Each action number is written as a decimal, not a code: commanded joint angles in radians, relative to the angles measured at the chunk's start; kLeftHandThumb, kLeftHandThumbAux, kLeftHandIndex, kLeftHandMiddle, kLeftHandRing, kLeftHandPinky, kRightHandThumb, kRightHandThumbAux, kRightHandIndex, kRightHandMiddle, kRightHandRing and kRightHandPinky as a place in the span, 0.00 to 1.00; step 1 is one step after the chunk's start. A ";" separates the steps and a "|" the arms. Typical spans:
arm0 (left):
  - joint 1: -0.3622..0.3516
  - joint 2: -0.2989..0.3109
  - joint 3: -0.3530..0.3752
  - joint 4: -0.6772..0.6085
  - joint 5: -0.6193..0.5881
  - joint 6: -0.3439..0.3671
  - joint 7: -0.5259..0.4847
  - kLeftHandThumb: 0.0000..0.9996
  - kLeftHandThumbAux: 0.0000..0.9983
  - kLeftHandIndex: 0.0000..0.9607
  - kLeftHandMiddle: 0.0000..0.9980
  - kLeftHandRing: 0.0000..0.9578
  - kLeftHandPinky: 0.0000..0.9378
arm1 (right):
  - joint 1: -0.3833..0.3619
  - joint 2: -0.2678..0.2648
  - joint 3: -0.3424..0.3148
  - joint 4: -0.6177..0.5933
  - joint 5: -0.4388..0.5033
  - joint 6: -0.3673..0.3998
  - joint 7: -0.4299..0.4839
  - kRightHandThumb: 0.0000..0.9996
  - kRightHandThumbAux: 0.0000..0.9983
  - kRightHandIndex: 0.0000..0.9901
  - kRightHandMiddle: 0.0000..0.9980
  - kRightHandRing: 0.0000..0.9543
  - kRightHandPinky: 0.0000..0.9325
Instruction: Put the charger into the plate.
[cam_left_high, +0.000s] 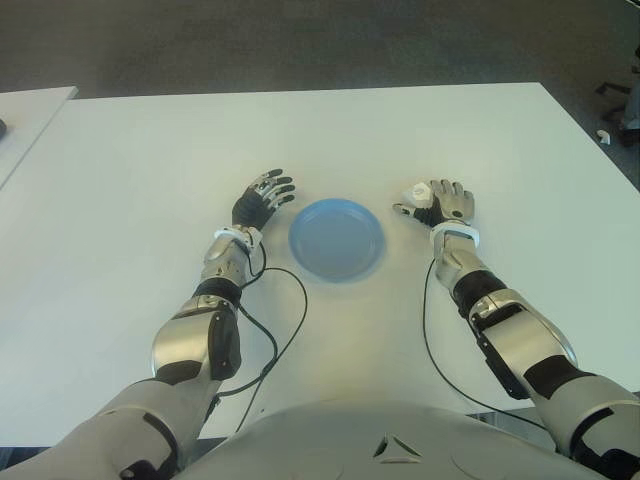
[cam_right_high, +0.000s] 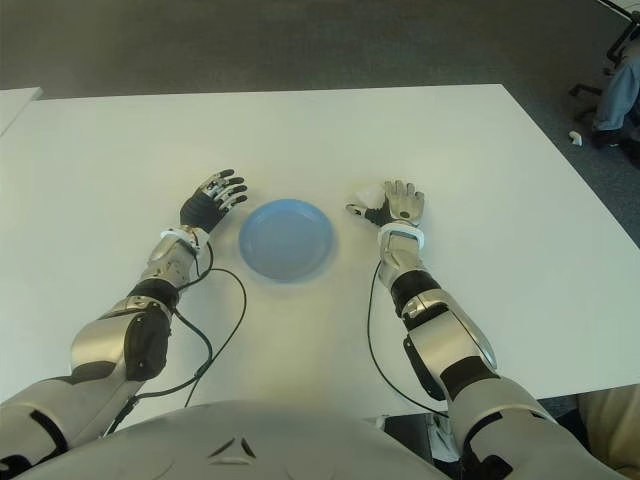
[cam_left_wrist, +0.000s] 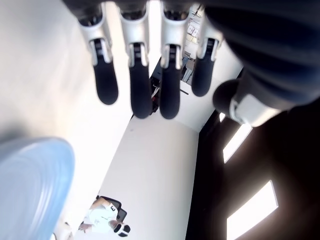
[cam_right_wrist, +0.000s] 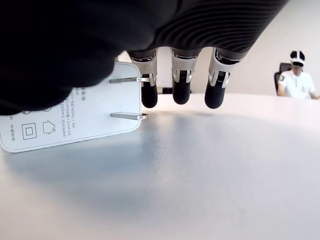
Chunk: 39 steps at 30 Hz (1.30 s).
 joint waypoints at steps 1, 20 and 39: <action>0.038 0.002 -0.003 0.013 0.007 0.018 -0.003 0.00 0.51 0.30 0.37 0.37 0.37 | 0.056 0.020 0.015 0.060 0.026 -0.012 0.035 0.32 0.12 0.00 0.00 0.00 0.00; 0.033 -0.002 -0.004 0.013 0.007 0.014 0.003 0.00 0.52 0.30 0.37 0.38 0.38 | 0.076 -0.018 0.012 0.002 0.041 -0.039 0.004 0.45 0.27 0.19 0.26 0.33 0.43; 0.035 -0.007 -0.014 0.009 0.014 -0.008 0.021 0.00 0.53 0.31 0.37 0.38 0.37 | 0.066 -0.012 -0.039 -0.009 0.083 -0.019 -0.070 0.84 0.67 0.42 0.55 0.76 0.86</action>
